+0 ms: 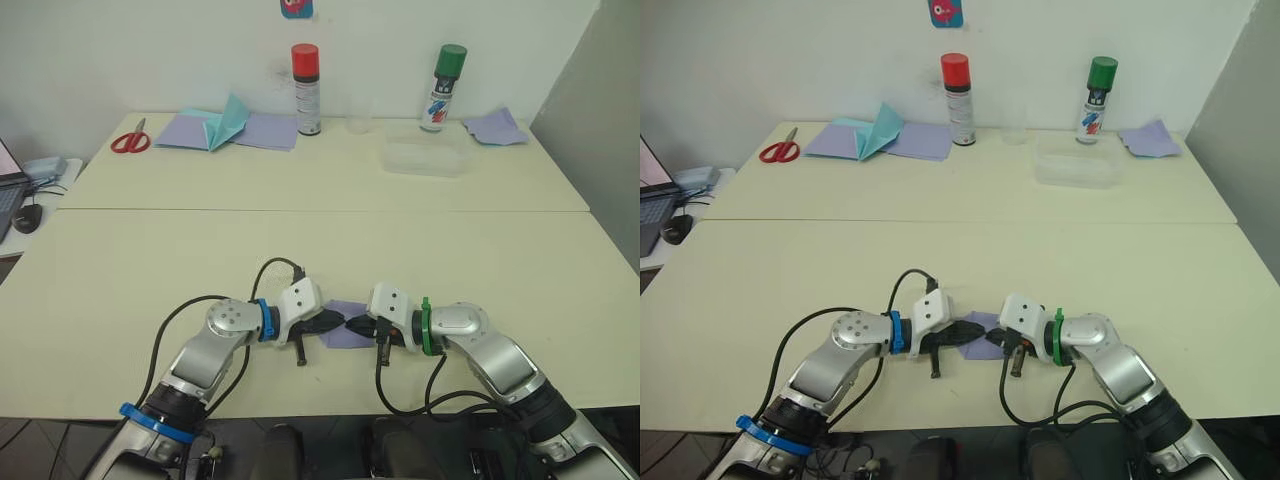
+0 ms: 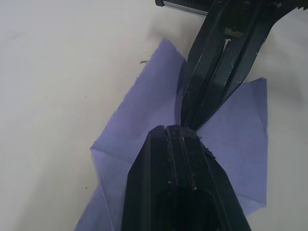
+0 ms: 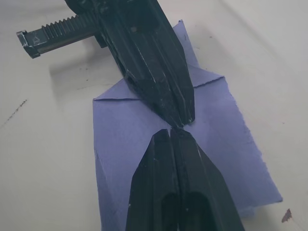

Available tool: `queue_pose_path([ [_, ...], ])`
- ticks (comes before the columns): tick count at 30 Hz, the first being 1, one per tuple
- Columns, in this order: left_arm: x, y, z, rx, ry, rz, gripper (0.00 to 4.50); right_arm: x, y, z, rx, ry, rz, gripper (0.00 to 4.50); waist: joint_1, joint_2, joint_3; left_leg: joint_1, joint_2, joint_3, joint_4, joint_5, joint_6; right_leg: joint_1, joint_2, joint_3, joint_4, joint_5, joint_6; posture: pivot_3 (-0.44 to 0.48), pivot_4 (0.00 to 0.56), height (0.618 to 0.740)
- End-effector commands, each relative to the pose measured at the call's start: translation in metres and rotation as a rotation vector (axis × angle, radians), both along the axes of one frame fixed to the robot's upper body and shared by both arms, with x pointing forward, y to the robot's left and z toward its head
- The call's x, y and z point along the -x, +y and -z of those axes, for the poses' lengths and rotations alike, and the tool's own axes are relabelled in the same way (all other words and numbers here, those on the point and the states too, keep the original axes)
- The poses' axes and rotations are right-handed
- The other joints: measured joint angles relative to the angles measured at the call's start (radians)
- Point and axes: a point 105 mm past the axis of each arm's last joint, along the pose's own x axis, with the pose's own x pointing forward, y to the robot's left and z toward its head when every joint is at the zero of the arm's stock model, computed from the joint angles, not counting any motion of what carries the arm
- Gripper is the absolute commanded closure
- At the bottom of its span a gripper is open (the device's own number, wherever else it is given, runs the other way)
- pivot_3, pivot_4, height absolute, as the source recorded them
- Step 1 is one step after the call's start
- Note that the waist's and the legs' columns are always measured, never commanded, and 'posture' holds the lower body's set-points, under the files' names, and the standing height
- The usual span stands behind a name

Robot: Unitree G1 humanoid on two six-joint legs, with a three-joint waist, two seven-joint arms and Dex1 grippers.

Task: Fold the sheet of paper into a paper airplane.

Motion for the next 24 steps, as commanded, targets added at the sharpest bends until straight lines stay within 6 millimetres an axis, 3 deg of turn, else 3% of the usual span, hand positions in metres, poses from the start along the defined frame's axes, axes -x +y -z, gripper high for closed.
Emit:
queue_pose_path([
  [1, 0.0, 0.01, 0.025, -0.038, 0.101, -0.095, 4.5, -0.006, -0.009, 0.002, 0.03, -0.003, 0.045, 4.47, 0.0, 0.0, 0.0, 0.0, 0.0, 0.0, 0.0, 0.0, 0.0, 0.0, 0.0, 0.0, 0.0, 0.0, 0.0, 0.0, 0.15, 0.74],
  [12, -0.004, 0.051, 0.035, -0.057, 0.211, -0.268, 4.5, -0.008, -0.007, 0.001, 0.032, -0.005, 0.033, 4.47, -0.01, 0.0, 0.0, 0.007, 0.002, -0.002, 0.0, 0.0, 0.0, 0.006, 0.0, 0.0, 0.0, 0.0, -0.001, 0.0, 0.15, 0.74],
  [17, -0.012, 0.058, 0.027, 0.019, 0.247, -0.366, 4.5, -0.008, -0.005, 0.001, 0.03, -0.003, 0.028, 4.47, -0.012, 0.001, 0.0, 0.012, 0.003, -0.004, -0.001, 0.0, 0.0, 0.01, 0.0, -0.001, 0.0, -0.004, -0.006, 0.0, 0.15, 0.74],
  [24, -0.004, 0.07, 0.029, -0.025, 0.261, -0.361, 4.5, -0.006, -0.005, 0.002, 0.036, 0.001, 0.016, 4.47, -0.013, 0.001, 0.0, 0.013, 0.003, -0.004, -0.001, 0.0, 0.0, 0.011, -0.001, 0.001, 0.0, -0.004, -0.007, 0.0, 0.15, 0.74],
])
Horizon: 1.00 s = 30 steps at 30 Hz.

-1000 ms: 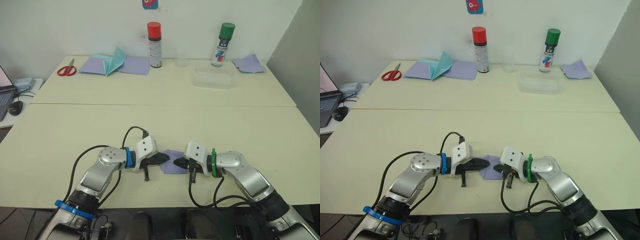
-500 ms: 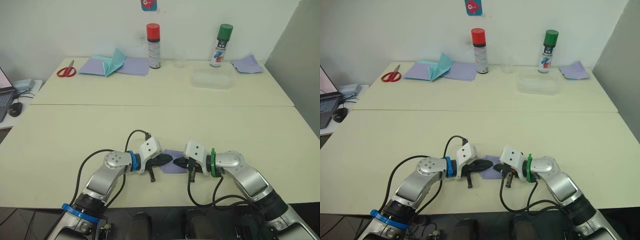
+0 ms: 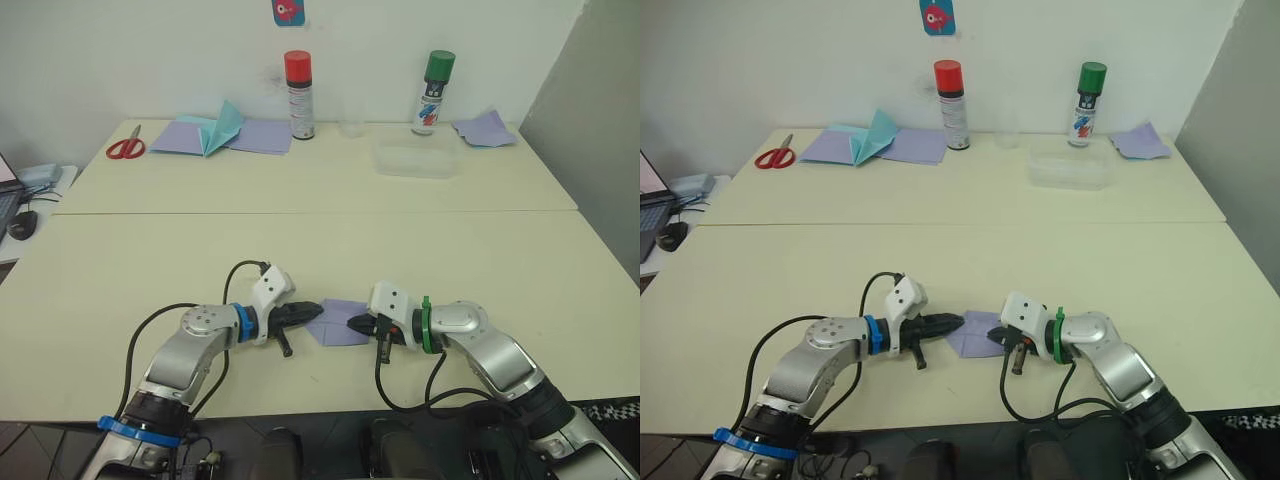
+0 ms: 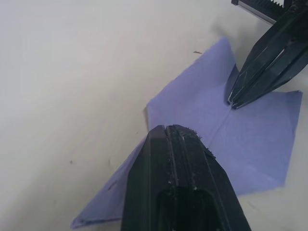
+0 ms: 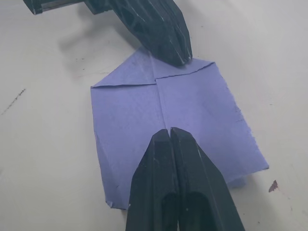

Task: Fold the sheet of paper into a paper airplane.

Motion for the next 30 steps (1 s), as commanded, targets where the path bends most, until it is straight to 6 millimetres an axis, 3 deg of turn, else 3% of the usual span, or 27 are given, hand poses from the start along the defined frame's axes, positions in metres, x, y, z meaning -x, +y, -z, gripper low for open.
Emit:
queue_pose_path([
  [1, 0.007, 0.027, 0.029, -0.119, 0.097, -0.071, 4.5, -0.003, -0.003, 0.0, 0.024, -0.011, 0.007, 4.47, 0.0, 0.0, 0.0, 0.0, 0.0, 0.0, 0.0, 0.0, 0.0, 0.0, 0.0, 0.0, 0.0, 0.0, 0.0, 0.0, 0.15, 0.74],
  [7, -0.004, 0.042, 0.019, -0.13, 0.024, -0.121, 4.5, -0.004, -0.003, 0.0, 0.028, -0.014, 0.003, 4.47, 0.0, 0.0, 0.0, 0.001, 0.0, -0.001, -0.001, 0.0, 0.0, 0.0, -0.001, 0.0, 0.0, -0.001, -0.001, 0.0, 0.15, 0.74],
  [15, -0.002, 0.021, -0.028, -0.006, -0.146, -0.011, 4.5, -0.004, -0.001, 0.0, 0.027, -0.019, -0.007, 4.47, 0.0, 0.001, 0.003, -0.002, 0.008, 0.0, -0.001, 0.0, 0.0, -0.003, -0.001, 0.001, -0.001, -0.001, -0.001, 0.0, 0.15, 0.74],
  [20, -0.002, 0.018, -0.034, 0.003, -0.171, 0.027, 4.5, -0.004, 0.002, -0.001, 0.022, -0.025, -0.017, 4.47, 0.0, 0.001, 0.003, -0.013, 0.009, 0.005, 0.0, 0.0, 0.0, -0.014, 0.001, 0.0, 0.0, 0.004, 0.006, 0.0, 0.15, 0.74],
  [23, 0.0, 0.016, -0.033, 0.023, -0.137, 0.055, 3.82, -0.004, 0.003, -0.002, 0.02, -0.029, -0.023, 4.5, 0.0, 0.001, 0.003, -0.013, 0.01, 0.007, -0.001, 0.0, 0.0, -0.014, 0.002, 0.0, 0.0, 0.003, 0.005, 0.0, 0.15, 0.74],
  [28, -0.008, 0.019, -0.029, -0.031, -0.15, 0.05, 2.3, -0.005, 0.004, -0.003, 0.02, -0.035, -0.029, 4.5, 0.001, 0.0, 0.003, -0.013, 0.011, 0.007, -0.001, 0.0, 0.0, -0.014, 0.003, 0.0, 0.0, 0.003, 0.005, 0.0, 0.15, 0.74],
  [30, -0.01, 0.022, -0.026, -0.056, -0.149, 0.055, 2.3, -0.005, 0.005, -0.003, 0.018, -0.037, -0.031, 4.5, 0.0, 0.0, 0.003, -0.013, 0.011, 0.008, -0.001, 0.0, 0.0, -0.014, 0.003, 0.0, 0.0, 0.003, 0.005, 0.0, 0.15, 0.74],
])
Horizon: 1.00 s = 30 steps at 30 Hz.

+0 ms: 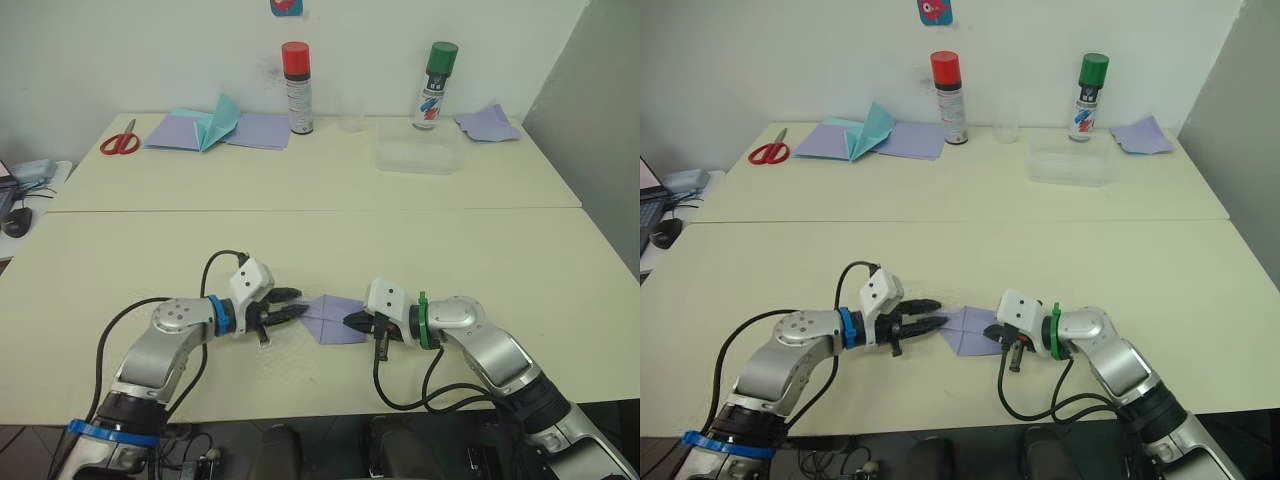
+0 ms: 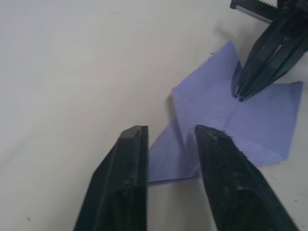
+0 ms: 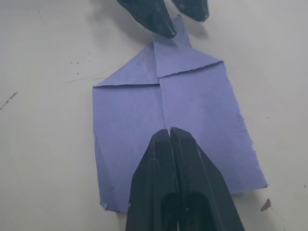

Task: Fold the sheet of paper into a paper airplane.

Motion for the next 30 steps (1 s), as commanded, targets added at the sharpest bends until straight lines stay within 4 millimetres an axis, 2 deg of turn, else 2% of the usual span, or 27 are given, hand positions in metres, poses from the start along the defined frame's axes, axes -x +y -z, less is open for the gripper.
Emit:
queue_pose_path([
  [1, -0.003, 0.003, -0.001, -0.039, -0.025, 0.022, 2.3, -0.002, -0.001, 0.002, 0.017, -0.006, 0.005, 4.5, 0.0, 0.0, 0.0, 0.0, 0.0, 0.0, 0.0, 0.0, 0.0, 0.0, 0.0, 0.0, 0.0, 0.0, 0.0, 0.0, 0.15, 0.74],
  [11, -0.009, -0.003, 0.01, -0.049, -0.022, 0.041, 2.3, 0.001, 0.003, -0.001, 0.007, -0.011, -0.021, 4.5, 0.001, 0.0, 0.0, 0.0, 0.0, 0.001, 0.0, 0.0, 0.0, 0.0, 0.0, 0.0, 0.0, 0.0, 0.0, 0.0, 0.15, 0.74],
  [17, -0.003, -0.005, 0.021, -0.096, -0.026, 0.075, 2.3, 0.0, 0.001, -0.003, 0.006, -0.015, -0.015, 4.5, 0.001, 0.0, 0.0, 0.0, 0.0, 0.001, 0.0, 0.0, 0.0, 0.0, 0.0, 0.0, 0.0, 0.0, 0.0, 0.0, 0.15, 0.74],
  [19, -0.006, -0.006, 0.016, -0.068, -0.045, 0.064, 2.3, 0.0, 0.001, -0.003, 0.006, -0.016, -0.011, 4.5, 0.002, 0.0, 0.0, 0.0, 0.0, 0.001, 0.0, 0.0, 0.0, 0.0, 0.0, 0.0, 0.0, 0.0, 0.0, 0.0, 0.15, 0.74],
  [22, -0.011, -0.009, -0.002, 0.031, -0.07, 0.046, 2.85, 0.0, 0.0, -0.003, 0.007, -0.014, -0.009, 4.5, 0.002, 0.0, 0.0, 0.0, 0.0, 0.001, 0.0, 0.0, 0.0, 0.0, 0.0, 0.0, 0.0, 0.0, 0.0, 0.0, 0.15, 0.74],
  [25, -0.011, -0.011, -0.018, 0.119, -0.078, 0.044, 3.79, 0.0, -0.001, -0.001, 0.008, -0.011, -0.007, 4.5, 0.001, 0.0, 0.0, 0.0, 0.0, 0.001, 0.0, 0.0, 0.0, 0.0, 0.0, 0.0, 0.0, 0.0, 0.0, 0.0, 0.15, 0.74],
  [27, -0.005, -0.012, -0.022, 0.134, -0.069, 0.065, 4.47, 0.0, -0.001, 0.0, 0.008, -0.009, -0.005, 4.5, 0.002, 0.0, 0.0, -0.001, 0.0, 0.0, 0.0, 0.0, 0.0, 0.0, 0.0, 0.0, 0.0, 0.0, 0.0, 0.0, 0.15, 0.74],
  [30, 0.004, -0.012, -0.013, 0.078, -0.031, 0.098, 4.49, 0.0, 0.0, 0.0, 0.005, -0.008, -0.004, 4.5, 0.0, 0.0, 0.0, -0.001, 0.0, 0.001, 0.0, 0.0, 0.0, 0.0, 0.0, 0.0, 0.0, 0.0, 0.0, 0.0, 0.15, 0.74],
])
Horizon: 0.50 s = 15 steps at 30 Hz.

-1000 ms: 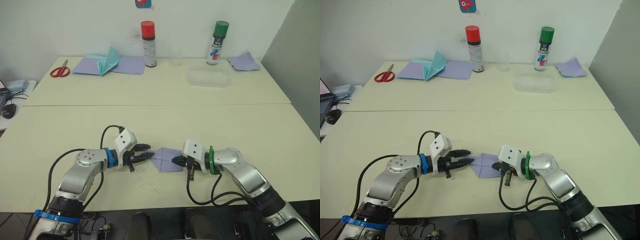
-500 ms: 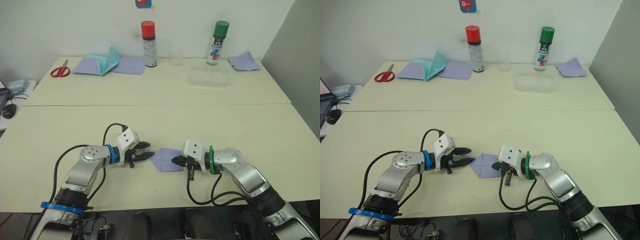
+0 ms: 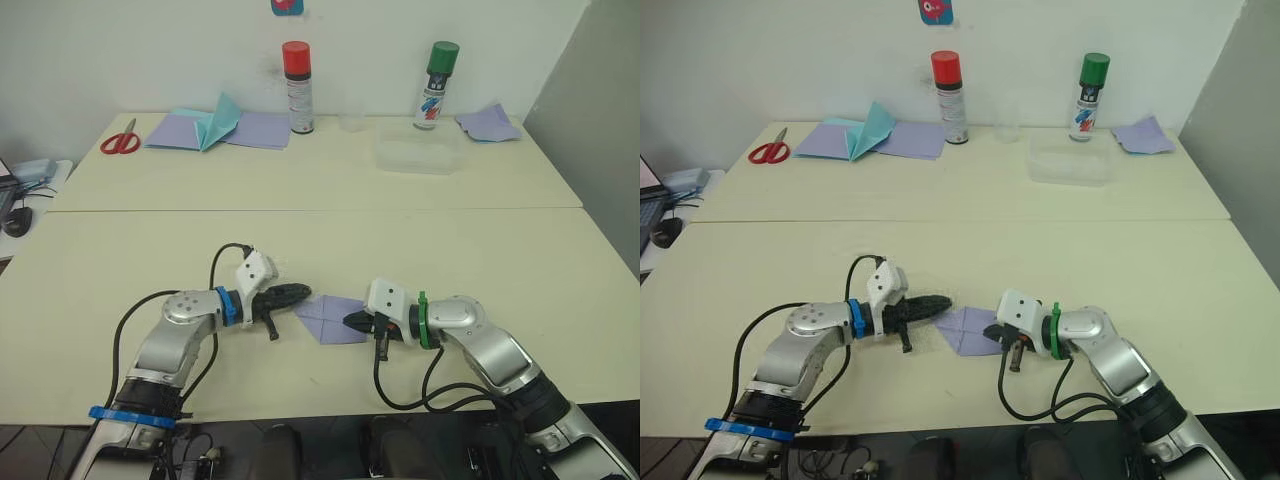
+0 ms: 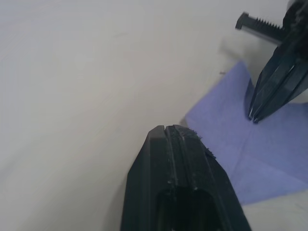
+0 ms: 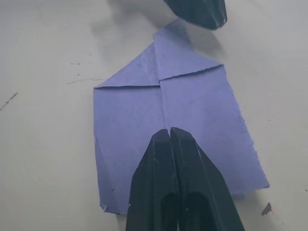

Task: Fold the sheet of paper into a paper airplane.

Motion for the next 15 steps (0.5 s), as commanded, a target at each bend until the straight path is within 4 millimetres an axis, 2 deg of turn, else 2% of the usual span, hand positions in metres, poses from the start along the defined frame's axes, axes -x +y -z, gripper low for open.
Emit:
queue_pose_path([
  [1, 0.009, -0.001, 0.002, -0.051, 0.004, 0.041, 4.49, -0.001, 0.0, 0.0, 0.006, -0.006, 0.004, 4.5, -0.001, 0.0, 0.0, 0.0, 0.0, 0.0, 0.0, 0.0, 0.0, 0.0, 0.0, 0.0, 0.0, 0.0, 0.0, 0.0, 0.15, 0.74],
  [5, 0.01, 0.009, 0.037, -0.201, 0.062, 0.004, 4.49, -0.001, 0.001, -0.002, 0.0, -0.007, 0.001, 4.5, 0.001, 0.0, 0.0, 0.0, 0.0, 0.0, 0.0, 0.0, 0.0, 0.0, 0.0, 0.0, 0.0, 0.0, 0.0, 0.0, 0.15, 0.74],
  [10, 0.008, 0.006, 0.048, -0.212, 0.084, 0.001, 4.49, 0.003, 0.006, -0.015, -0.054, 0.021, -0.025, 4.5, 0.009, 0.001, -0.001, 0.001, 0.0, 0.0, 0.0, 0.0, 0.0, 0.001, 0.0, 0.0, 0.0, 0.0, 0.0, 0.0, 0.15, 0.74],
  [13, 0.011, 0.004, 0.052, -0.221, 0.1, 0.023, 4.5, 0.001, 0.007, -0.035, -0.128, 0.051, -0.012, 3.88, 0.011, 0.001, -0.001, 0.001, 0.0, 0.0, 0.0, 0.0, 0.0, 0.001, 0.0, 0.0, 0.0, 0.0, 0.0, 0.0, 0.15, 0.74],
  [15, 0.012, 0.004, 0.053, -0.22, 0.102, 0.031, 4.5, -0.006, 0.002, -0.049, -0.16, 0.051, 0.016, 3.22, 0.011, 0.001, -0.001, 0.001, 0.0, 0.0, 0.001, 0.0, 0.0, 0.001, -0.001, 0.0, 0.0, 0.0, 0.001, 0.0, 0.15, 0.74],
])
